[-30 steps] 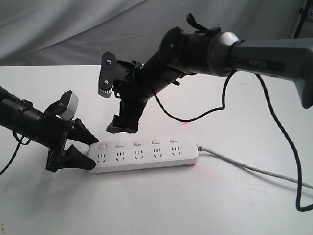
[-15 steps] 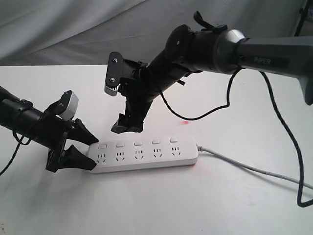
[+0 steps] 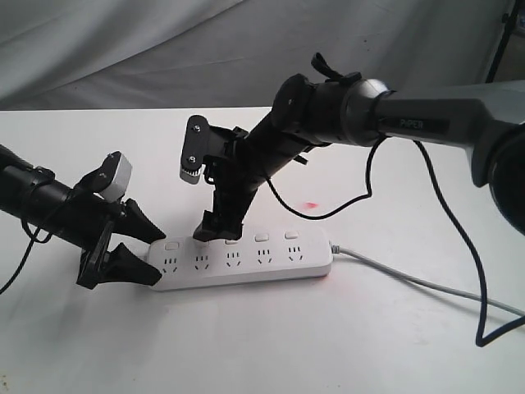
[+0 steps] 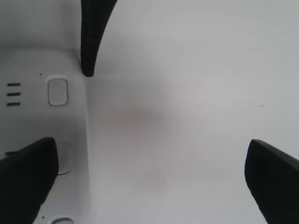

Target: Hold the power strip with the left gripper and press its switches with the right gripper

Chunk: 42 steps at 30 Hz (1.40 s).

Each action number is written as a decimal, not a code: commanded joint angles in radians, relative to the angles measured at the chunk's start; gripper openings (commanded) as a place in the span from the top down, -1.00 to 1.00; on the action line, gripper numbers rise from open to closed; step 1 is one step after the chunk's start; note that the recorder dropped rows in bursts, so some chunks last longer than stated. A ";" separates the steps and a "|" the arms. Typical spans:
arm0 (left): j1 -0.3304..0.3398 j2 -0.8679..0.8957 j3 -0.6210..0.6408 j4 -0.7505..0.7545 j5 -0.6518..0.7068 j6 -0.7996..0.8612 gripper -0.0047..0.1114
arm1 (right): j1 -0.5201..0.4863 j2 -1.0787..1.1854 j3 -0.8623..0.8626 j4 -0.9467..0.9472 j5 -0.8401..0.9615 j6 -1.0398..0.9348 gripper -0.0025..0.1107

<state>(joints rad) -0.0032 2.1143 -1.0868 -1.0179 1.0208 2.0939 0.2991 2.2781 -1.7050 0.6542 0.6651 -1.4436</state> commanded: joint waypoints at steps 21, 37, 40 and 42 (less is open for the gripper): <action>-0.008 0.025 0.012 0.077 -0.057 -0.001 0.10 | 0.003 0.030 0.004 0.031 -0.005 -0.026 -0.90; -0.008 0.025 0.012 0.077 -0.057 -0.001 0.10 | 0.003 0.006 0.004 0.068 -0.001 -0.032 -0.90; -0.008 0.025 0.012 0.077 -0.057 -0.001 0.10 | 0.003 0.006 0.004 0.068 0.001 -0.032 -0.90; -0.008 0.025 0.012 0.077 -0.057 -0.001 0.10 | 0.003 0.016 0.004 0.066 0.006 -0.032 -0.90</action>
<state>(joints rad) -0.0032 2.1143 -1.0868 -1.0179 1.0227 2.0939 0.2991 2.2972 -1.7050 0.7104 0.6564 -1.4657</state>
